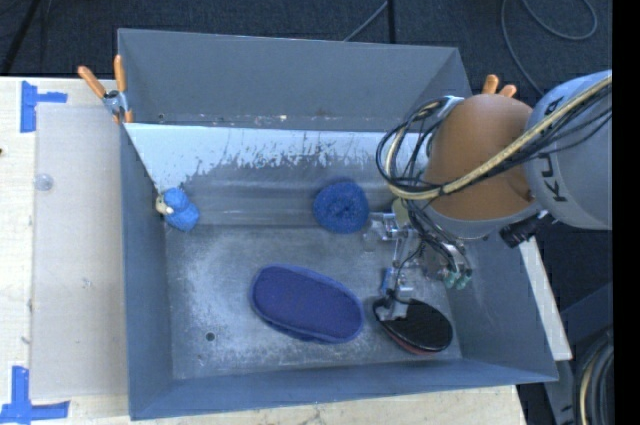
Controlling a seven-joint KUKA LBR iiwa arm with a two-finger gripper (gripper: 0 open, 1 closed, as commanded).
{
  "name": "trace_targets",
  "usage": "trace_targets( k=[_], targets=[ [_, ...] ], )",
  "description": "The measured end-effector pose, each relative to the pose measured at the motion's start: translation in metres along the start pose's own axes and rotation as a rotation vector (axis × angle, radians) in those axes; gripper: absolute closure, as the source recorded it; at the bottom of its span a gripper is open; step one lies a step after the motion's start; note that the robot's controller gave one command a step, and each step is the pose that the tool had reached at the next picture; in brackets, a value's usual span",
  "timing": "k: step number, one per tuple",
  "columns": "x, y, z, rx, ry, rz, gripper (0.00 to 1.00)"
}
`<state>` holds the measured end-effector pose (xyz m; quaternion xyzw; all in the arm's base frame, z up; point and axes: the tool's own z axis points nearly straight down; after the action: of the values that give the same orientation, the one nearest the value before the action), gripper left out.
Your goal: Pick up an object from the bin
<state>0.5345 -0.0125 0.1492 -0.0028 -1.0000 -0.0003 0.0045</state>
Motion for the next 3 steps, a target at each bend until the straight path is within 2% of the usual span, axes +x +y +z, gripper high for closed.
trace_targets(
  k=[1, 2, 3],
  targets=[
    [-0.002, 0.0, -0.005, 0.0, -0.007, 0.0, 0.0],
    [0.025, -0.044, 0.061, -0.001, -0.004, 0.077, 0.0],
    [0.032, -0.071, 0.059, -0.002, 0.003, 0.059, 0.0]
  ],
)
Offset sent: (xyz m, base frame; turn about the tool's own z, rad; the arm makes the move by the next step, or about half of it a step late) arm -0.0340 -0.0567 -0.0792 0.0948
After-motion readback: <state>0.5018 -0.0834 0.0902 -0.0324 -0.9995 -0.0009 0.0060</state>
